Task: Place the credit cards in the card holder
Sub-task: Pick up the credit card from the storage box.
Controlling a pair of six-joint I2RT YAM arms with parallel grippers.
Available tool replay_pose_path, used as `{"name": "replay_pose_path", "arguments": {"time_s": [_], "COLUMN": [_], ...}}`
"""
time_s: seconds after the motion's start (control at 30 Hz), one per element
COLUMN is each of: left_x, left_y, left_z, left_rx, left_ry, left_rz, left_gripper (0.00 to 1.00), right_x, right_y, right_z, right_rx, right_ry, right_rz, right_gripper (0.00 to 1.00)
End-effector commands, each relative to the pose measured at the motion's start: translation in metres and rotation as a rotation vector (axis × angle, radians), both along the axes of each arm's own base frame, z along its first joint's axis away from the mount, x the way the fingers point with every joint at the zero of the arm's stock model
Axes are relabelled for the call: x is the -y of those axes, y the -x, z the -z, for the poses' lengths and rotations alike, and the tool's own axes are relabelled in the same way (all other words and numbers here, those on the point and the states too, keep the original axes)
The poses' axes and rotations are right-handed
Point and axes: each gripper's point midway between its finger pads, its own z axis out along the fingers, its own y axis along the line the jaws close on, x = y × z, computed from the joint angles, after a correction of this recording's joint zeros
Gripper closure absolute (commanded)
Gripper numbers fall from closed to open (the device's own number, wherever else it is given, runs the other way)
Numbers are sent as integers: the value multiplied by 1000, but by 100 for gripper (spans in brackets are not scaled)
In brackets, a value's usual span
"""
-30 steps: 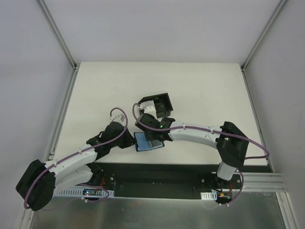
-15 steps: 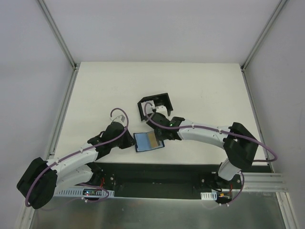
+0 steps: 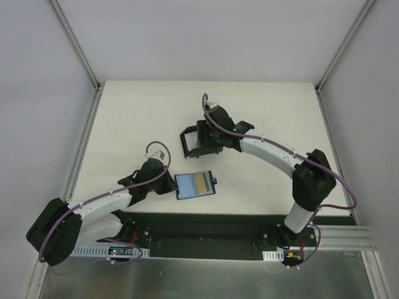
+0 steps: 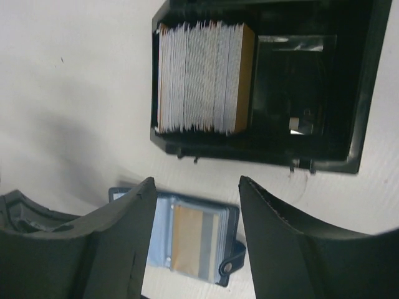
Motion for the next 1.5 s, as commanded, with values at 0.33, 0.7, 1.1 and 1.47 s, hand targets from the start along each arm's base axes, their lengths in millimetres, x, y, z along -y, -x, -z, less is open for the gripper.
{"name": "replay_pose_path", "arguments": {"time_s": [0.33,0.7,1.1,1.47], "left_x": [3,1,2,3], "left_y": [-13,-14,-14,-13], "left_z": [-8,-6,-5,-5], "left_rx": [33,24,18,18], "left_ry": [15,18,19,24], "left_rz": [9,5,8,13], "left_gripper": [100,100,100,100], "right_x": [-30,-42,-41,-35], "right_y": [-82,-90,-89,-89], "right_z": [31,59,34,28], "right_rx": [-94,-199,-174,-163], "right_ry": [-114,-171,-268,-269], "right_rz": [-84,-108,-116,-104], "right_gripper": [32,30,42,55]}}
